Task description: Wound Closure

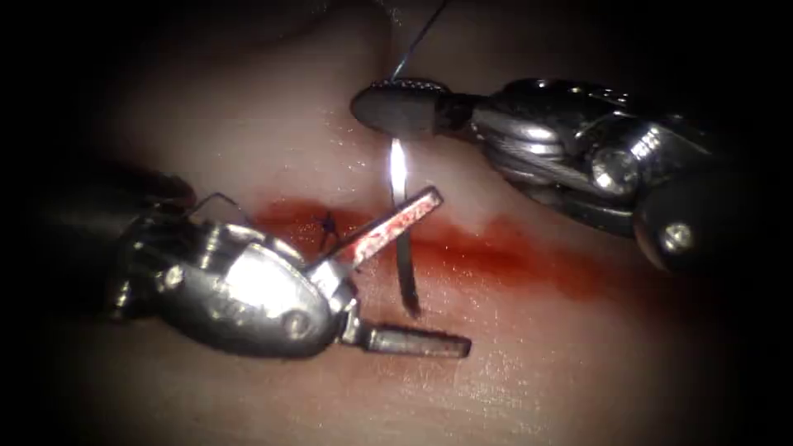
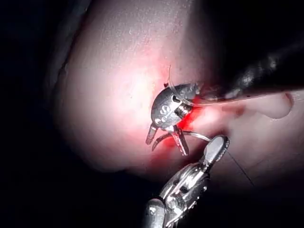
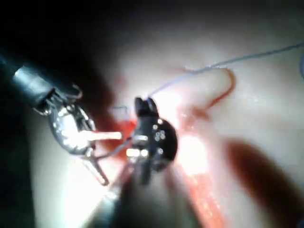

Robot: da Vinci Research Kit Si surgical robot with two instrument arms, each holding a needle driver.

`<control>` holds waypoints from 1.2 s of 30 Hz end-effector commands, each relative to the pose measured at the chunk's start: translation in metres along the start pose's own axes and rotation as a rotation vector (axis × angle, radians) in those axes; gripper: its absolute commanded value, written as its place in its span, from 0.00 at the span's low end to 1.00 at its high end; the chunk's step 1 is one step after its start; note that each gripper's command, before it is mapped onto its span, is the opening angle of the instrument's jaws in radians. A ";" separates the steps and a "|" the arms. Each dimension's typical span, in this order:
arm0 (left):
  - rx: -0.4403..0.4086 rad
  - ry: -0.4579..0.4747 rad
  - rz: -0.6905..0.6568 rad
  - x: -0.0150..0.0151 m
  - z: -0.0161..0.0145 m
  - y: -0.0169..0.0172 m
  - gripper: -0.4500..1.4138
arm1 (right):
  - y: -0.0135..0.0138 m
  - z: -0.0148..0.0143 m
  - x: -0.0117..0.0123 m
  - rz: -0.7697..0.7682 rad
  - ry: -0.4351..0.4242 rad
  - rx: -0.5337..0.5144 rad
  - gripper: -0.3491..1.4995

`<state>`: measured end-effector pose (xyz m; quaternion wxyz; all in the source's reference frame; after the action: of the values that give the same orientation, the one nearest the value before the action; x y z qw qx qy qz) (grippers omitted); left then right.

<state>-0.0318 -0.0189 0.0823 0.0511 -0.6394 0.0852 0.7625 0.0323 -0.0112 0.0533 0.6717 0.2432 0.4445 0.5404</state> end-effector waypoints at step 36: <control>-0.058 -0.076 0.118 -0.0012 -0.0013 0.0015 0.00 | -0.0004 0.0018 -0.0001 -0.261 0.051 0.111 0.63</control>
<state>-0.0300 -0.0200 0.0829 -0.0159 -0.5976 0.1049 0.7948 0.0335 -0.0106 0.0533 0.7113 0.2056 0.5200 0.4259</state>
